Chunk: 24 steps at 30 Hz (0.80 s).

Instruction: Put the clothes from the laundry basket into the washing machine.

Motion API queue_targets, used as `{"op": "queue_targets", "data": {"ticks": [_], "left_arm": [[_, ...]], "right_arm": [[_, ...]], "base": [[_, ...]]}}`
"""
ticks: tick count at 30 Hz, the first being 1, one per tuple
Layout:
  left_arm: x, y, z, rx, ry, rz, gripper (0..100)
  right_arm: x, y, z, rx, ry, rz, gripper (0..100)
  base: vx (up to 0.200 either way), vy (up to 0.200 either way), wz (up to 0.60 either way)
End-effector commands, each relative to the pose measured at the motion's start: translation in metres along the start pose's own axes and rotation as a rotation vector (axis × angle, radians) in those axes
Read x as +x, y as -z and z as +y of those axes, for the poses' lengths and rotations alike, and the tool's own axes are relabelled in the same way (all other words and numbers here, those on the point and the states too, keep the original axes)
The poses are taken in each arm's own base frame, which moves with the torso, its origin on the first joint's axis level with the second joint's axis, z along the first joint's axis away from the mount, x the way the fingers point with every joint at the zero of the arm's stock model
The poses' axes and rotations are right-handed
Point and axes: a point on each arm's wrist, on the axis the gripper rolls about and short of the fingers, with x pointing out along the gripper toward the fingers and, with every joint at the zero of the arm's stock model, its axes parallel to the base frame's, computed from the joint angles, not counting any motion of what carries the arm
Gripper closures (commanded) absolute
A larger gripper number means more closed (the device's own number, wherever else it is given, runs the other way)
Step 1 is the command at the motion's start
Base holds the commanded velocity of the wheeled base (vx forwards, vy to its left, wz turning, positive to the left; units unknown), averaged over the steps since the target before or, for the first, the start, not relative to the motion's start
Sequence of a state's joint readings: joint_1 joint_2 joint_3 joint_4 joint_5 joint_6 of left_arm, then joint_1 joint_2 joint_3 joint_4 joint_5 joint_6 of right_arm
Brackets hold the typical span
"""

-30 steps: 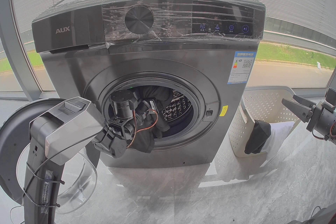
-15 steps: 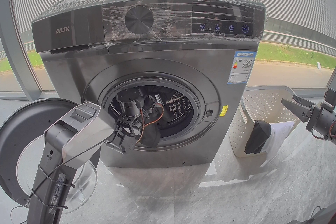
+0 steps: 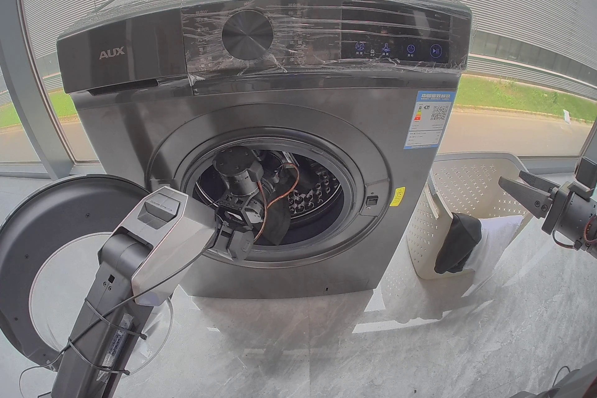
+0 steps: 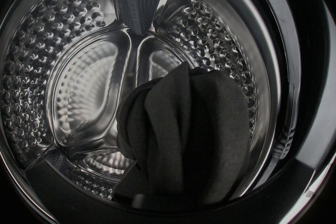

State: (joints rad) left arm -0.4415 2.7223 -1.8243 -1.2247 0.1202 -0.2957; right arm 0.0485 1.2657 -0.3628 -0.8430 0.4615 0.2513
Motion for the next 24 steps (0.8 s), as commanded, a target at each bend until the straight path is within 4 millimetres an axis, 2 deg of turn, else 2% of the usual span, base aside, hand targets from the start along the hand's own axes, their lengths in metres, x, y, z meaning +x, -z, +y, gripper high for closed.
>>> {"op": "queue_targets", "data": {"ticks": [1, 6, 13, 16, 17, 18, 20, 21, 24], "left_arm": [[0.002, 0.008, 0.003, 0.0, -0.001, -0.004, 100], [0.008, 0.001, 0.002, -0.005, 0.009, -0.047, 100], [0.01, 0.008, 0.011, 0.007, 0.003, -0.035, 100], [0.012, 0.013, 0.018, 0.021, -0.002, 0.005, 100], [0.013, 0.02, 0.027, 0.029, -0.007, 0.04, 100], [0.01, 0.031, 0.036, 0.04, -0.026, 0.087, 0], [0.008, 0.038, 0.041, 0.05, -0.038, 0.113, 0], [0.004, 0.054, 0.051, 0.081, -0.068, 0.19, 0], [-0.003, 0.072, 0.058, 0.094, -0.095, 0.274, 0]], "right_arm": [[0.0, 0.001, 0.0, 0.002, 0.0, 0.003, 0], [0.0, 0.001, -0.002, 0.005, 0.006, 0.007, 0], [0.0, 0.002, -0.002, 0.005, 0.007, 0.008, 0], [0.0, 0.002, -0.002, 0.005, 0.006, 0.008, 0], [0.0, 0.002, -0.002, 0.003, 0.006, 0.007, 0], [0.0, 0.001, -0.002, 0.002, 0.005, 0.005, 0], [0.0, 0.001, -0.002, 0.002, 0.005, 0.005, 0], [0.0, 0.001, -0.001, 0.002, 0.005, 0.005, 0], [0.0, 0.001, -0.002, 0.002, 0.005, 0.005, 0]], "base": [[0.0, 0.0, 0.0], [0.0, 0.0, 0.0], [0.0, 0.0, 0.0], [0.0, 0.0, 0.0], [0.0, 0.0, 0.0], [0.0, 0.0, 0.0], [0.0, 0.0, 0.0], [0.0, 0.0, 0.0], [0.0, 0.0, 0.0]]}}
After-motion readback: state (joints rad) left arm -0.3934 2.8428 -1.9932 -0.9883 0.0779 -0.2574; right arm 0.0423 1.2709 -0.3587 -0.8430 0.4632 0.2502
